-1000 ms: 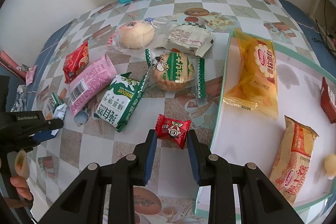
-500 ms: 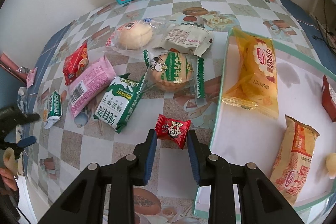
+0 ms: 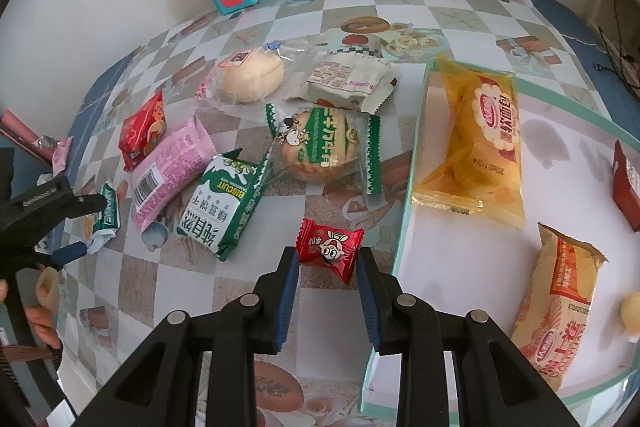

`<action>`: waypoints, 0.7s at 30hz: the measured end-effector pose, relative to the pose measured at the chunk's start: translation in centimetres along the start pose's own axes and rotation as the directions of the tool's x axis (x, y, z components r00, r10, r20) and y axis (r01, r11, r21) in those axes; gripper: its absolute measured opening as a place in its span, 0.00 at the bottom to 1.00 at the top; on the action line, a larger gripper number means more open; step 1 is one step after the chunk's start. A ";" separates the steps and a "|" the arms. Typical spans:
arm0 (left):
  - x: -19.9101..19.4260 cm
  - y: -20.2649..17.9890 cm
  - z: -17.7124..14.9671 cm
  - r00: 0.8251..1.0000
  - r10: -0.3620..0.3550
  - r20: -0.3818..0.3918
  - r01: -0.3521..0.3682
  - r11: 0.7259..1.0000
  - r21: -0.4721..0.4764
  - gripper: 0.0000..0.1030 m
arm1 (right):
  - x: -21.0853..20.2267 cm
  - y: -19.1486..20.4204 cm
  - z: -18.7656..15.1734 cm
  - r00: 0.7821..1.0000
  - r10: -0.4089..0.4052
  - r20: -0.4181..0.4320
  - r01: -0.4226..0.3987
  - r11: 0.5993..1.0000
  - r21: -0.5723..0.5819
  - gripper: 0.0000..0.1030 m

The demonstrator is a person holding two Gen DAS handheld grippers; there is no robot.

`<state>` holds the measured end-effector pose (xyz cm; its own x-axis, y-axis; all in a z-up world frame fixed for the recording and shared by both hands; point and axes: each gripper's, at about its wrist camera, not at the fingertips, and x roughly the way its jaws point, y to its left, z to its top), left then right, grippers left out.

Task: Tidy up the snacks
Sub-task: 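Lift the red candy over the tray with the right tool while the left tool lifts the biscuit packet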

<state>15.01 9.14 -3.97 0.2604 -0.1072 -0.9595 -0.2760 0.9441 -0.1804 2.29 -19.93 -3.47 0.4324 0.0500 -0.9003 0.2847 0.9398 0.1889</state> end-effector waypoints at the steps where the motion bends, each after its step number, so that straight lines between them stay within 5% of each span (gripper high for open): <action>1: 0.5 -0.6 0.1 1.000 0.010 0.002 -0.010 1.000 -0.001 0.57 | 0.0 0.0 0.0 1.000 0.000 0.001 0.000 1.000 0.002 0.31; 10: -1.1 -0.1 -0.5 1.000 0.017 0.024 -0.016 0.999 -0.028 0.49 | -0.8 -0.2 0.2 0.999 0.037 0.016 -0.037 0.999 0.024 0.31; 21: -8.0 -1.5 -0.1 0.985 -0.040 0.169 0.041 0.999 -0.003 0.49 | -4.3 -0.3 1.2 0.993 0.066 0.102 -0.070 0.997 0.036 0.31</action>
<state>13.26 8.60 3.96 0.4236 -0.0908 -0.9013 -0.2678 0.9380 -0.2203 1.35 -20.85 0.77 0.5355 0.0769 -0.8411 0.2842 0.9214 0.2651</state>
